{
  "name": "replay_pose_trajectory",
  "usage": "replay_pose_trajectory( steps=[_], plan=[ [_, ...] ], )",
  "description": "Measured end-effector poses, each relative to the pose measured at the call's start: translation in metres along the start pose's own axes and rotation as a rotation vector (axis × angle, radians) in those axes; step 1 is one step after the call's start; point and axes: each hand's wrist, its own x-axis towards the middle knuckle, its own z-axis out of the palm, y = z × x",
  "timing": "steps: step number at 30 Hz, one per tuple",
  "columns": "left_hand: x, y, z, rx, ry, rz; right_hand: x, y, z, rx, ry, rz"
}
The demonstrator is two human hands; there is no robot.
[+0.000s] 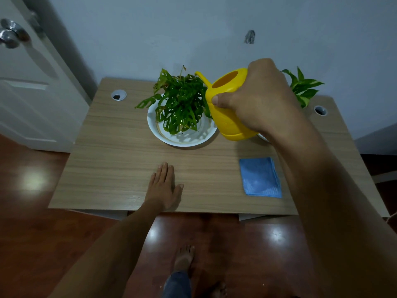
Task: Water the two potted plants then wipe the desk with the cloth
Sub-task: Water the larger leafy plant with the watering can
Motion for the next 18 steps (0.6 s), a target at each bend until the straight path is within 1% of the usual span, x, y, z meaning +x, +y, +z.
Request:
replay_pose_trajectory(
  steps=[6,11,18],
  plan=[
    [-0.001,-0.001,0.002,0.006,0.025,0.009,-0.013,0.008,0.008,-0.026,-0.021,-0.022],
    [0.0,-0.003,0.004,0.02,0.027,0.013,-0.021,0.004,0.019,-0.002,-0.065,-0.052],
    [0.002,-0.003,0.003,0.025,0.005,0.008,-0.012,-0.01,0.023,0.051,-0.051,-0.074]
  ],
)
